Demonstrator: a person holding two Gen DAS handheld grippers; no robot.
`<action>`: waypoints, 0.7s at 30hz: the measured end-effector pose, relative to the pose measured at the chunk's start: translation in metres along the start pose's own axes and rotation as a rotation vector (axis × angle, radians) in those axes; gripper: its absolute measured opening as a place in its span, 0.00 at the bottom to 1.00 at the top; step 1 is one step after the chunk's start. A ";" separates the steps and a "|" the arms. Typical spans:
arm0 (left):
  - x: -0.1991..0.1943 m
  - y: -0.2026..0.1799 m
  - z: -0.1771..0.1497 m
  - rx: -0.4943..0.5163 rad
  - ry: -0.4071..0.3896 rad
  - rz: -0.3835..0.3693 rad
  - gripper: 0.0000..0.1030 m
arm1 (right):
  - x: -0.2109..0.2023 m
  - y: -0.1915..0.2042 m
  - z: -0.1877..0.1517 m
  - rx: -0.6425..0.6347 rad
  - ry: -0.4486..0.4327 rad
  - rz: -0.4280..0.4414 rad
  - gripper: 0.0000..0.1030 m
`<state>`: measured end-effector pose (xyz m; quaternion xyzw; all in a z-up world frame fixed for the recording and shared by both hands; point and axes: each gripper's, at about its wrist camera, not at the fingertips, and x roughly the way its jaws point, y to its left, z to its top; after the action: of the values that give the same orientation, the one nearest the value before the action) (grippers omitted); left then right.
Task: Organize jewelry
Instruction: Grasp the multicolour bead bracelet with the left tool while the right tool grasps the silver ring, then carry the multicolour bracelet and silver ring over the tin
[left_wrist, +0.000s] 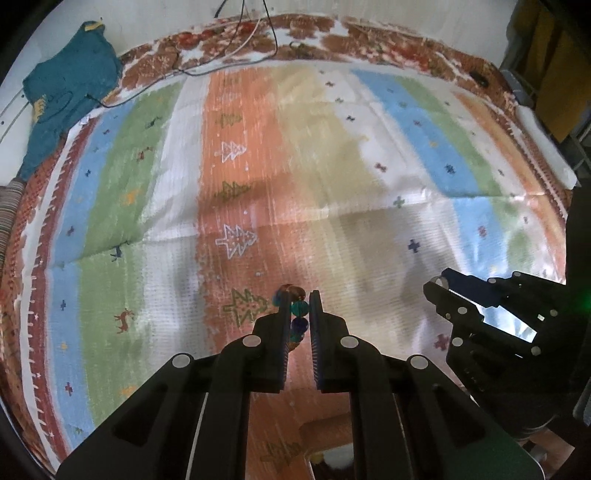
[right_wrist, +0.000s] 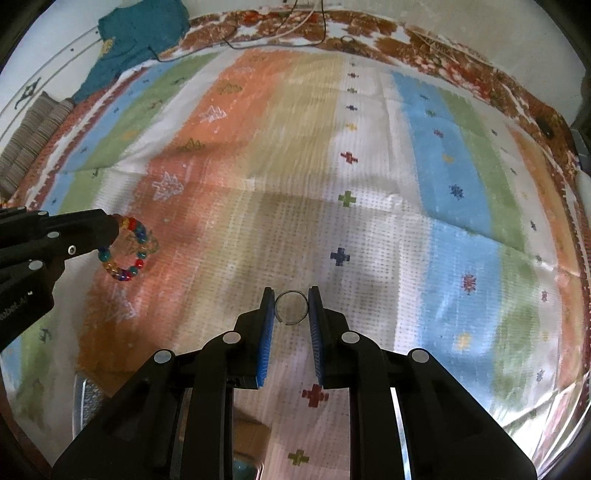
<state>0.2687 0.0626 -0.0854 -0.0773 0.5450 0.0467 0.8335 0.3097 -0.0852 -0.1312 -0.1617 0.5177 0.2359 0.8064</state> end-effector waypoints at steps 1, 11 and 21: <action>-0.004 0.000 0.000 0.001 -0.007 -0.003 0.09 | -0.003 0.000 0.000 -0.001 -0.005 0.001 0.19; -0.031 -0.008 -0.012 0.010 -0.053 -0.017 0.09 | -0.018 -0.002 -0.013 0.004 -0.021 0.004 0.19; -0.055 -0.018 -0.022 0.026 -0.101 -0.046 0.09 | -0.038 -0.002 -0.021 0.005 -0.067 -0.006 0.19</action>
<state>0.2298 0.0409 -0.0425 -0.0764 0.5007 0.0242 0.8619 0.2813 -0.1051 -0.1050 -0.1533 0.4906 0.2376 0.8242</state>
